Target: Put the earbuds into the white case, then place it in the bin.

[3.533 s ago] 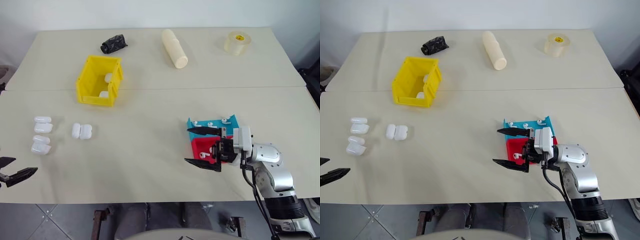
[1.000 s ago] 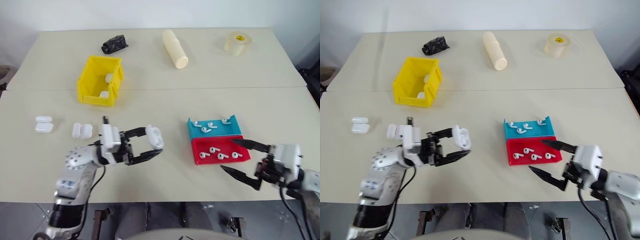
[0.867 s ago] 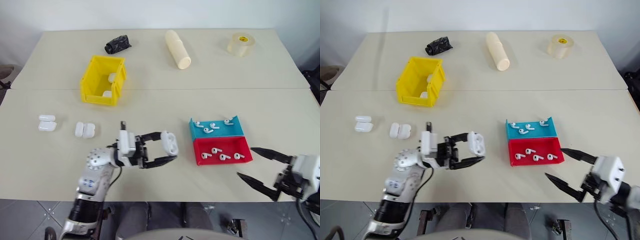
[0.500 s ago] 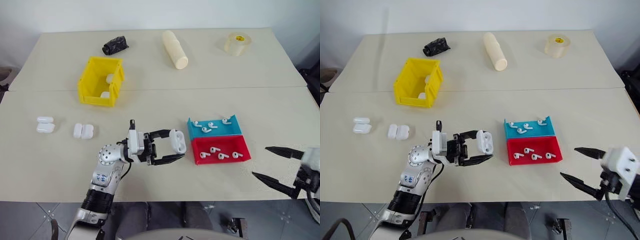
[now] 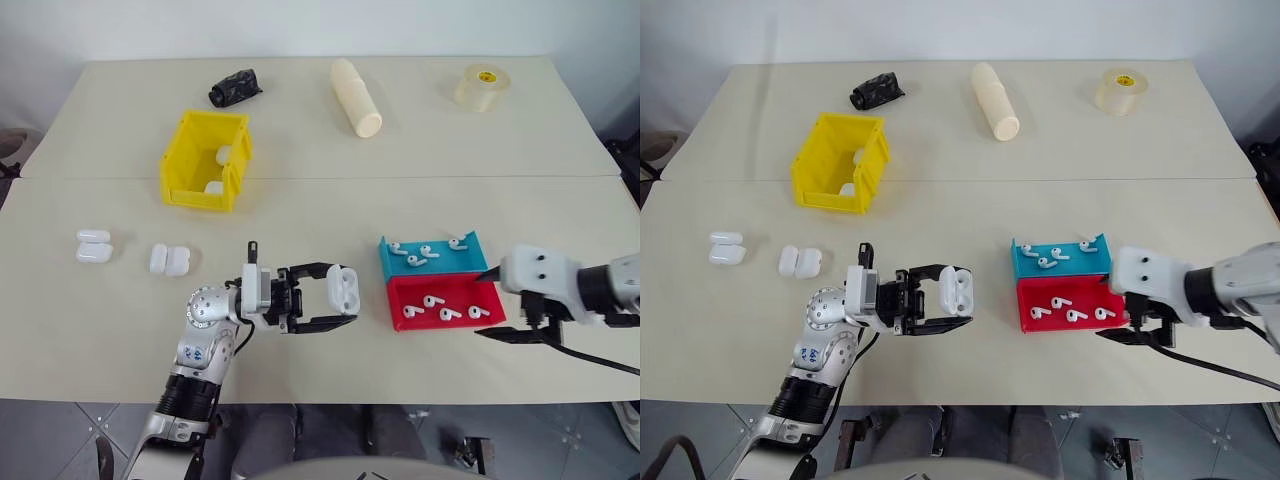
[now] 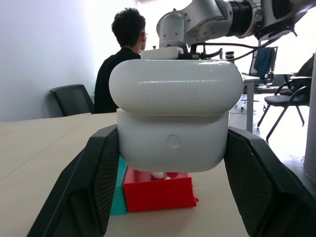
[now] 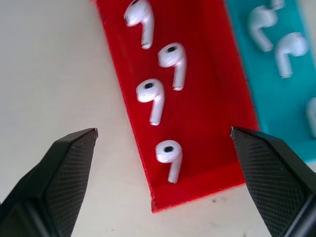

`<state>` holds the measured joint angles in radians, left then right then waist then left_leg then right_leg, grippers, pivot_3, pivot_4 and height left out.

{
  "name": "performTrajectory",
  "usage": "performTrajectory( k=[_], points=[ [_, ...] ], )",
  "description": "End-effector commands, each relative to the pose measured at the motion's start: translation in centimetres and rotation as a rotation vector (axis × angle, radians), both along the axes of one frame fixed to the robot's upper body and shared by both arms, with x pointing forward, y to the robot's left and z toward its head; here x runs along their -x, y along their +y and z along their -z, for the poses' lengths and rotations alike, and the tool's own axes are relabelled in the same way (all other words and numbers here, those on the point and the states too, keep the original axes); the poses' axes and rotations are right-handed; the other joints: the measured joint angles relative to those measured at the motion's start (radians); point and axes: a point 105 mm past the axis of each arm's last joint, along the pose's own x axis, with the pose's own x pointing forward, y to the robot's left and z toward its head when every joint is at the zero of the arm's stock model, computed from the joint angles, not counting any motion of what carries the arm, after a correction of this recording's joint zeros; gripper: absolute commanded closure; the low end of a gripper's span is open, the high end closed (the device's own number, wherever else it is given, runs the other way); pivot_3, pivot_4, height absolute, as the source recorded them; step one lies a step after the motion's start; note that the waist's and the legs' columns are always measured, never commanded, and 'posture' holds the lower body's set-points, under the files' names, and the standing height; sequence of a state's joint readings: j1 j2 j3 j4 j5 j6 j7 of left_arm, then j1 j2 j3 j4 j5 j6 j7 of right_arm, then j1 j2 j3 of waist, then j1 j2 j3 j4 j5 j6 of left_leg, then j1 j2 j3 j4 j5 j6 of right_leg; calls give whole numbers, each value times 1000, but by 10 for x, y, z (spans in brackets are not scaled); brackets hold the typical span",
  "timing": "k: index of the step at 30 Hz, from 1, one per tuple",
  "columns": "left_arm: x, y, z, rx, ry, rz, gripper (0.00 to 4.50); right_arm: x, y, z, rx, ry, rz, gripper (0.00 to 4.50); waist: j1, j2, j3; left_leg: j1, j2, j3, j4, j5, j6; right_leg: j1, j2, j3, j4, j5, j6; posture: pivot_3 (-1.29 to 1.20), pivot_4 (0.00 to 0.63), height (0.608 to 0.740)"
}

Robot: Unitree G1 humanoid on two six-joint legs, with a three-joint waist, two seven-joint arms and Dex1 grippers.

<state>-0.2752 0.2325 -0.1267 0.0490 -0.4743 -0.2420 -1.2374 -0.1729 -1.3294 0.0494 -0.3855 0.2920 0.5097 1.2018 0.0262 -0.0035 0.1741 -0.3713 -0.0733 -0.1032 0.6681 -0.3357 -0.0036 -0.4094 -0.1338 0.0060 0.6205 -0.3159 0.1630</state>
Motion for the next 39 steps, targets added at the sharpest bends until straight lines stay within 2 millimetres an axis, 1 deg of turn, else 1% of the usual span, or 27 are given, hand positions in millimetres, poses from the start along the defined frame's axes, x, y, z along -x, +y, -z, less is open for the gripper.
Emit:
performTrajectory(
  k=[1,4,9,12,18,32,34,36,37,38,39],
  points=[
    [5,0,-10,41,-37,10,1721,-6,-3,-1,94,-28,-10,0,-1,0,0,0,0,0,0,0,0,0,0,0,0,0,0,0,150,740],
    [6,-1,-13,56,-39,13,1721,-10,-4,2,135,-47,-13,0,-1,0,0,0,0,0,0,0,0,-1,0,0,0,0,0,0,150,740],
    [9,-3,-15,64,-43,37,1721,-15,-1,7,150,-65,-14,0,-1,0,0,0,0,1,0,0,0,-1,0,1,0,0,0,0,150,740],
    [9,-4,-14,56,-41,38,1721,-16,-1,10,160,-67,-14,582,-1,0,0,0,0,1,0,0,0,-1,0,1,1,0,0,0,150,740],
    [8,-3,-16,49,-40,44,1721,-14,-3,16,182,-55,-19,2604,-1,0,0,0,0,1,0,0,0,-1,0,1,1,0,0,0,150,740],
    [6,-1,-18,39,-38,39,1721,-16,-4,21,218,-56,-42,2604,-1,0,0,0,0,1,0,0,0,-1,0,1,1,0,0,0,150,740],
    [7,-1,-18,38,-38,38,1721,-15,-4,22,222,-49,-46,2955,-1,0,0,0,0,1,0,0,0,-1,0,1,1,0,0,0,150,740],
    [7,-1,-18,38,-37,37,1721,-15,-4,23,224,-44,-51,3466,-2,0,0,0,0,1,0,0,0,0,0,1,1,0,0,0,150,740],
    [7,-1,-19,37,-37,36,1721,-15,-3,23,225,-43,-54,3807,-2,0,0,0,0,1,0,0,0,0,0,1,1,0,0,0,150,740],
    [7,-1,-19,37,-36,35,1721,-15,-3,24,225,-43,-56,3984,-2,0,0,1,0,1,1,0,0,0,0,1,1,0,0,0,150,740],
    [7,-1,-19,37,-36,35,1721,-16,-2,24,224,-44,-57,3984,-2,0,0,1,0,1,0,0,0,0,0,1,1,0,0,0,150,740]
  ],
)
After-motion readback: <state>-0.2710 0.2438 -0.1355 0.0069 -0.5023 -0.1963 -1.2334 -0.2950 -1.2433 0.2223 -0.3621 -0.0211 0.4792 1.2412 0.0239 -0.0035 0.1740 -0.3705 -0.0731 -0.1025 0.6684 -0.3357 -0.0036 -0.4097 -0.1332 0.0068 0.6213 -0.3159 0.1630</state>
